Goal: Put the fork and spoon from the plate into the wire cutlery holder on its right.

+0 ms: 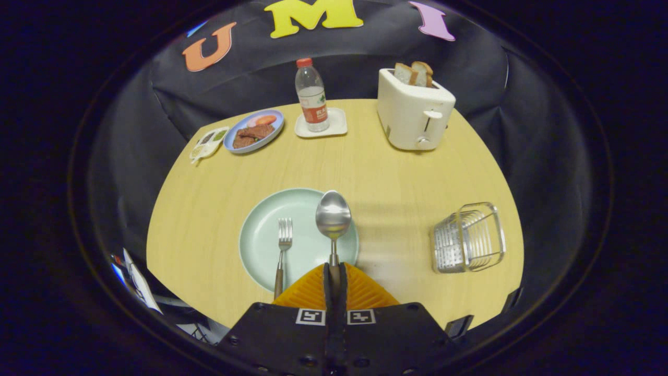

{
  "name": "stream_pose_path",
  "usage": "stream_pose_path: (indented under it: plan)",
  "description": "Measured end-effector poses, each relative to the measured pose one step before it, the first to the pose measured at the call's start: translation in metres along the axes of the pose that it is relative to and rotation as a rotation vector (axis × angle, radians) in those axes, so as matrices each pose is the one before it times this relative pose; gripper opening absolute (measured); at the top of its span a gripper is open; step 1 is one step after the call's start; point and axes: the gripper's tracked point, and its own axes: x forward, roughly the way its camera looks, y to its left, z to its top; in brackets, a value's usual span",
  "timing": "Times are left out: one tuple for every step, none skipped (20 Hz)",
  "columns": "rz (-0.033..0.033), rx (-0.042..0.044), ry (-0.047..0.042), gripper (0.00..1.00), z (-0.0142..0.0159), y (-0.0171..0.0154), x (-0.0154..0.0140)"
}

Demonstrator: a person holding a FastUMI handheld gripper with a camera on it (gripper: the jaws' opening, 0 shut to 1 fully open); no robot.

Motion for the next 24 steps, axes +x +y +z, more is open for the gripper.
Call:
stream_pose_path:
  plan:
    - [0.00184,0.00953,0.00276,0.0,0.00661,-0.01028,-0.0125]
    - [-0.00439,0.00943,0.00276,0.0,0.00515,-0.01411,-0.01313]
    - [-0.01065,0.0104,-0.00033,0.0,0.00612,-0.01513,-0.01159]
    - [-0.01697,0.00315,-0.00352,0.0,0.00429,-0.01668,-0.00923]
    - [-0.01715,0.00044,-0.00069,0.0,0.00432,-0.01674,-0.00808]
    - [-0.01286,0.00344,0.00428,0.0,0.00024,-0.01671,-0.0066]
    - [-0.00253,0.01287,0.01273,0.0,-0.00054,-0.01318,-0.00603]
    - [0.0012,0.01741,0.01779,0.0,-0.00273,-0.0122,-0.00348]
    - [0.00007,0.01202,0.01917,0.0,-0.00225,-0.01117,-0.00208]
    - [-0.0054,0.00335,0.01762,0.0,-0.0037,-0.01194,0.0024]
    - [-0.0053,0.00438,0.0178,0.0,-0.00189,-0.01127,0.00217]
    - [-0.00279,0.00565,0.02326,0.01,-0.00429,-0.00907,0.00124]
    - [0.00462,0.00895,0.02466,0.0,-0.00258,-0.00616,0.00209]
    - [0.00718,0.00892,0.02593,0.0,-0.00404,-0.00434,0.0038]
    - [0.00696,0.00626,0.0261,0.0,-0.00331,-0.00328,0.00399]
    - [0.00726,0.00615,0.0231,0.0,-0.00337,-0.0027,0.00536]
    - [0.00836,0.00575,0.01813,0.0,-0.00114,-0.00206,0.00394]
    - [0.00803,0.00434,0.01614,0.0,-0.00192,-0.00091,0.00406]
    - [0.0061,0.00476,0.01283,0.0,-0.00124,-0.00058,0.00273]
    - [0.00693,0.00359,0.01005,0.01,0.0012,-0.00073,0.0041]
    - [0.00565,0.00097,0.00594,0.01,0.00155,-0.00062,0.00256]
    - [0.00229,0.00457,0.00269,0.01,0.00144,-0.00061,0.00307]
    - [0.00367,0.00997,0.00431,0.01,0.00209,-0.00093,0.00229]
    - [0.00014,0.01087,0.002,0.04,0.00128,-0.00251,0.00291]
